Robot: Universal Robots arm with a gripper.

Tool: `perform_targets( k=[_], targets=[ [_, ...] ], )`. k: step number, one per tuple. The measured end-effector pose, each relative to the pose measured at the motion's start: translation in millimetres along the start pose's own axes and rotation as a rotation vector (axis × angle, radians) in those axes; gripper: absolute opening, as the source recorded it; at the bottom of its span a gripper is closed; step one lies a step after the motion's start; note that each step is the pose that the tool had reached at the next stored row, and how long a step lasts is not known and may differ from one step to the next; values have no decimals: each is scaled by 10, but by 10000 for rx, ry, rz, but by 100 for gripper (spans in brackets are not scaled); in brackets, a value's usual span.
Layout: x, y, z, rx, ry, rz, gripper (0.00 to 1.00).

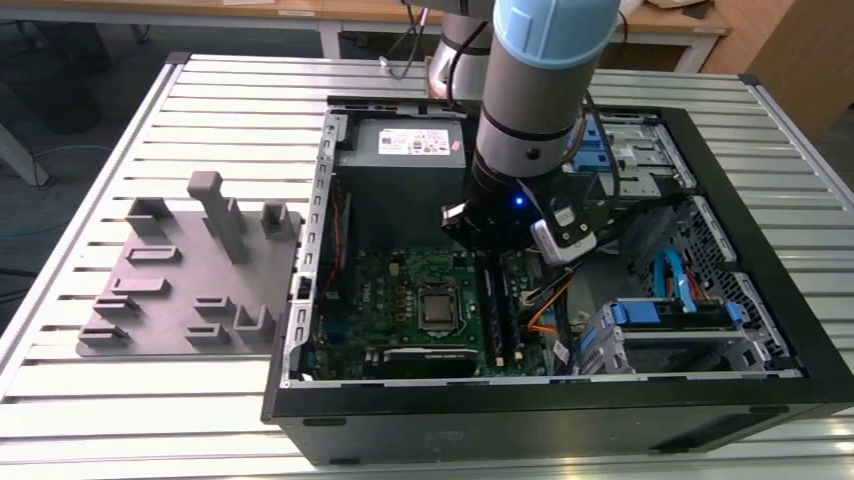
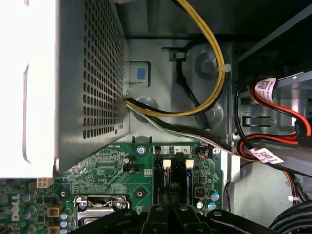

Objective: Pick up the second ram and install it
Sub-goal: 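Press down the second ram until it locks into place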

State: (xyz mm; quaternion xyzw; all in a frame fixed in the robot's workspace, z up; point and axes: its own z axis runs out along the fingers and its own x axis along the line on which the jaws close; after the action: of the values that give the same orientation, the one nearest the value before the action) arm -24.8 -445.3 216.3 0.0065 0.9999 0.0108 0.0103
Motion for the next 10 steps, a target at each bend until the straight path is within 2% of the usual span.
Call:
perform_targets(
  k=[4, 6, 10],
  targets=[
    [-1, 5, -44, -30, -26, 1, 7],
    [0, -4, -66, -6, -18, 1, 7],
    [3, -117, -69, 7, -18, 1, 7]
  ],
)
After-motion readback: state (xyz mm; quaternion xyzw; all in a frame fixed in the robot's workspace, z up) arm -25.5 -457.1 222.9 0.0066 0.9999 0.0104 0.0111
